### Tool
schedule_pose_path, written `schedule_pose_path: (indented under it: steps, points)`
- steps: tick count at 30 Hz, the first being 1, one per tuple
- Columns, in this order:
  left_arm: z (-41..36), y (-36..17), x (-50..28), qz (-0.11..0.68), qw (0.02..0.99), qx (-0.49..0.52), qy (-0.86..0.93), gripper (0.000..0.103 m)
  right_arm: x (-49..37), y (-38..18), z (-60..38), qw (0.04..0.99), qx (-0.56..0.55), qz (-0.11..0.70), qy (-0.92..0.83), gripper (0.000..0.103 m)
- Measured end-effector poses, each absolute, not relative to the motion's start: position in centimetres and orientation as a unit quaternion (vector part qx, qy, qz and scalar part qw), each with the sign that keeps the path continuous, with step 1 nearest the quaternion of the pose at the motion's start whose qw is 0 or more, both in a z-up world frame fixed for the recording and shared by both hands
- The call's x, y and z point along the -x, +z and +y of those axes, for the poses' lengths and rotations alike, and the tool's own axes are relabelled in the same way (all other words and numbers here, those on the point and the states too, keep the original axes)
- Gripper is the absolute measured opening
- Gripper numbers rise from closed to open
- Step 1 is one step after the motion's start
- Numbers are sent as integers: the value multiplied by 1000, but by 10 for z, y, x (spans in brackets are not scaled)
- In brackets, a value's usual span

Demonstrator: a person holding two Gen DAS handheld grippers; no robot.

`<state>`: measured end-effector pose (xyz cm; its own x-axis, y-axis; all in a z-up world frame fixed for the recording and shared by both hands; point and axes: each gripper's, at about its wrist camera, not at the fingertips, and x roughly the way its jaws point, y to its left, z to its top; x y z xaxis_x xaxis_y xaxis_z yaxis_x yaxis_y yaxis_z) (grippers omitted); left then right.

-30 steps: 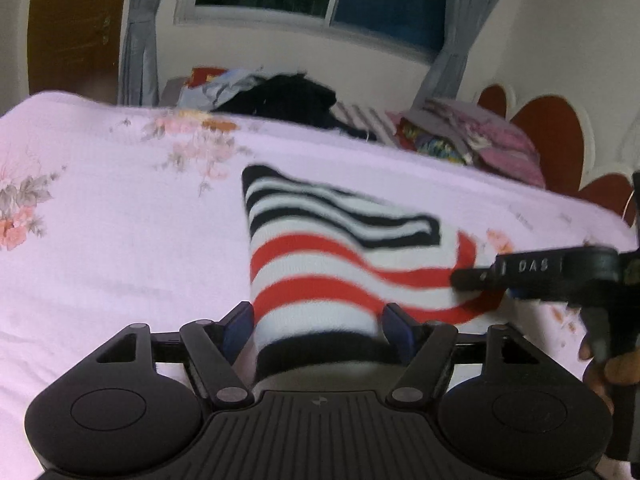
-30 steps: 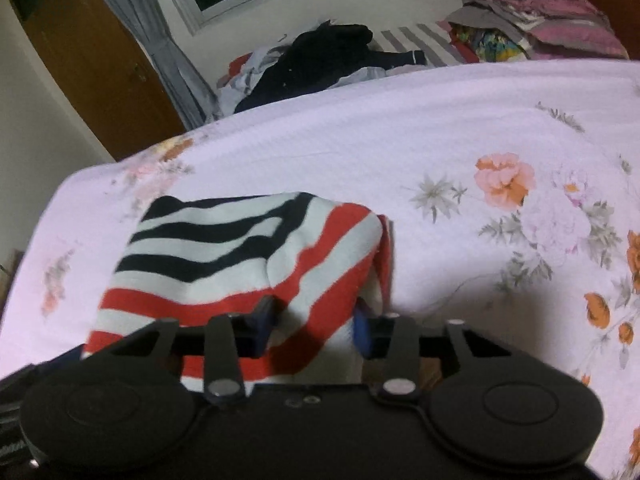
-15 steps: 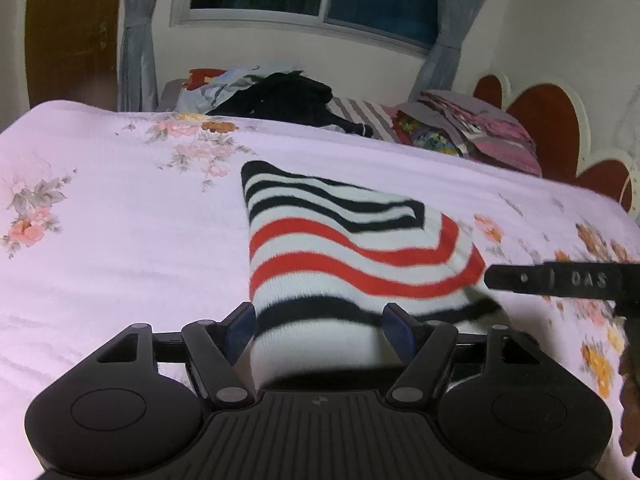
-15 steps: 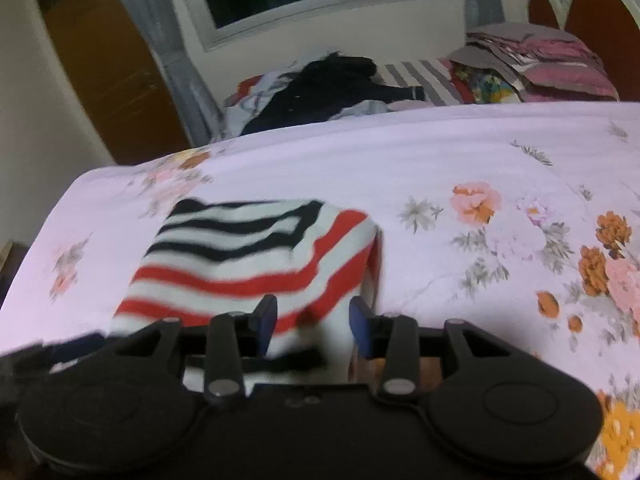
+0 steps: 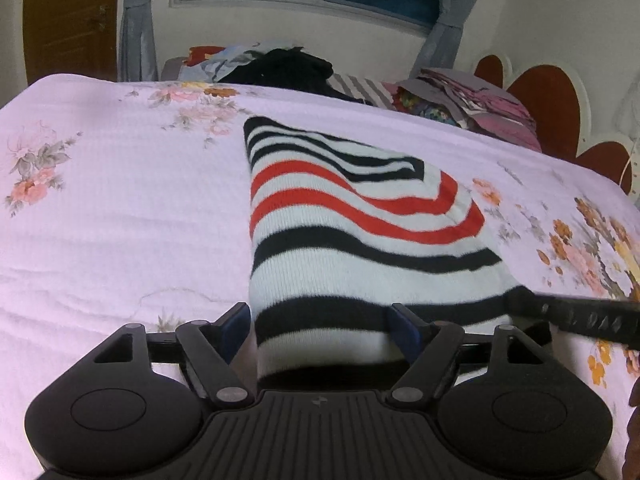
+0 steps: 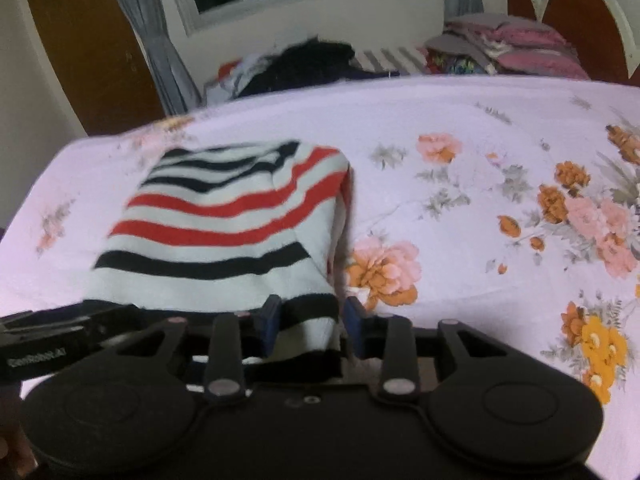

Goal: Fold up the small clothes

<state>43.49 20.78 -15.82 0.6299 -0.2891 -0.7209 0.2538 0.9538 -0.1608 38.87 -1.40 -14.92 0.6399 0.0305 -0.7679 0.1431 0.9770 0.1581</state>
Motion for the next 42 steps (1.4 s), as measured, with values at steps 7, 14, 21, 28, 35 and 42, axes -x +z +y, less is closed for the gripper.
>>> schedule_pose_path:
  steps: [7, 14, 21, 28, 35, 42]
  points:
    - [205, -160, -432, 408, 900, 19, -151, 77, -379, -156, -18, 894, -128, 428, -40, 36]
    - [204, -164, -430, 425, 891, 27, -158, 101, -378, -159, -19, 885, -132, 443, -48, 41]
    - [207, -172, -438, 464, 873, 46, -143, 103, -384, -168, -17, 877, -109, 461, -84, 59]
    - [209, -173, -430, 461, 878, 38, -119, 103, -386, -180, -24, 870, -123, 469, -87, 68]
    - [221, -173, -429, 469, 877, 71, -81, 103, -385, -181, -23, 871, -125, 467, -89, 71]
    - [226, -163, -423, 441, 894, 58, -59, 103, -385, -182, -26, 874, -116, 465, -84, 77]
